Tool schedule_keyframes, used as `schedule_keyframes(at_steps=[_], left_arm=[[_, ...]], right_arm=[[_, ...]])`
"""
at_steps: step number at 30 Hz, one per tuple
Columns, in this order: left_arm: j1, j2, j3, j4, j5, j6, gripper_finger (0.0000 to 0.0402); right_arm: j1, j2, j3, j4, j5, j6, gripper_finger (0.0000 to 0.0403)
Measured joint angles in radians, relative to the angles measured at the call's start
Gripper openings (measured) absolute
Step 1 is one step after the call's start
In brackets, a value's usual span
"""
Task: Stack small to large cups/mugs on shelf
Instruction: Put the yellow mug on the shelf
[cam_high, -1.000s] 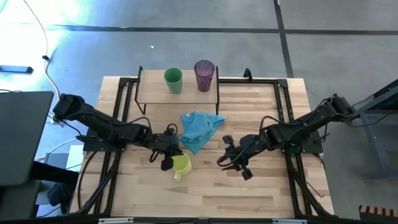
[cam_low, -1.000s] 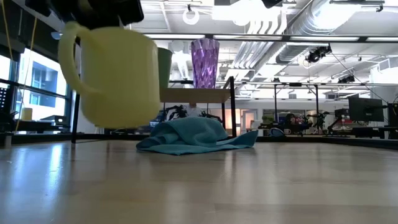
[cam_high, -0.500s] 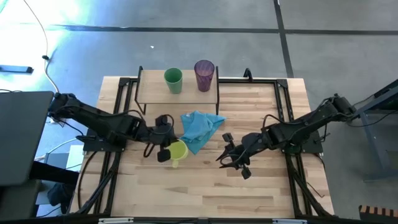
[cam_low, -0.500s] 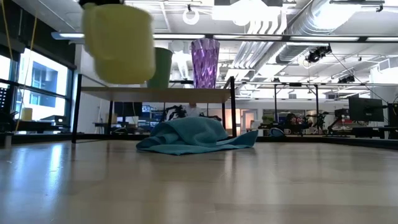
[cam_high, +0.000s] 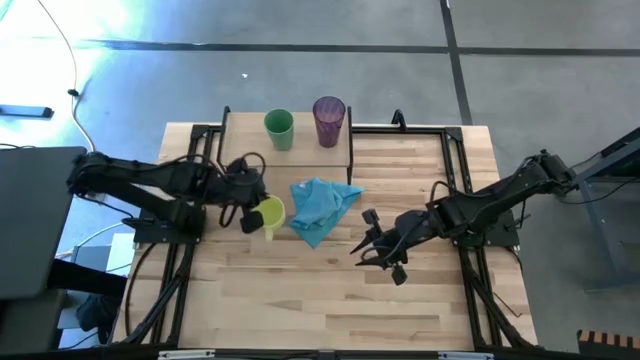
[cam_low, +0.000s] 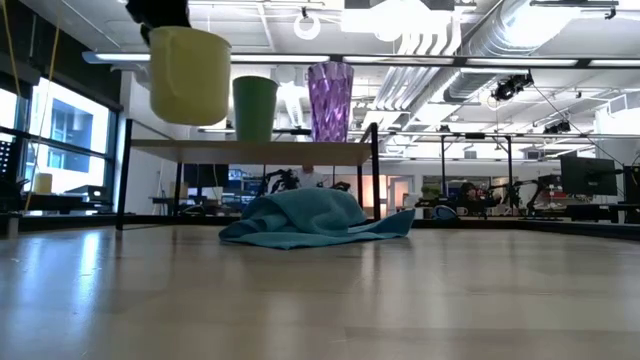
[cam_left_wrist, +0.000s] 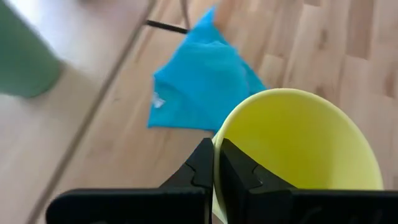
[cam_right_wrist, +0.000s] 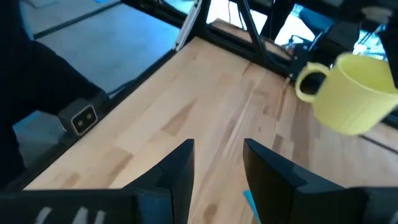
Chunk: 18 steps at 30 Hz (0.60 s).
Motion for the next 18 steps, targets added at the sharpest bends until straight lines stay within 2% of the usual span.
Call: schedule_keyframes(at_steps=[18], left_arm=[[0.266, -0.150, 0.000, -0.044, 0.058, 0.163, 0.0000]], right_arm=[[-0.011, -0.033, 0.000, 0.025, 0.001, -0.049, 0.0128]])
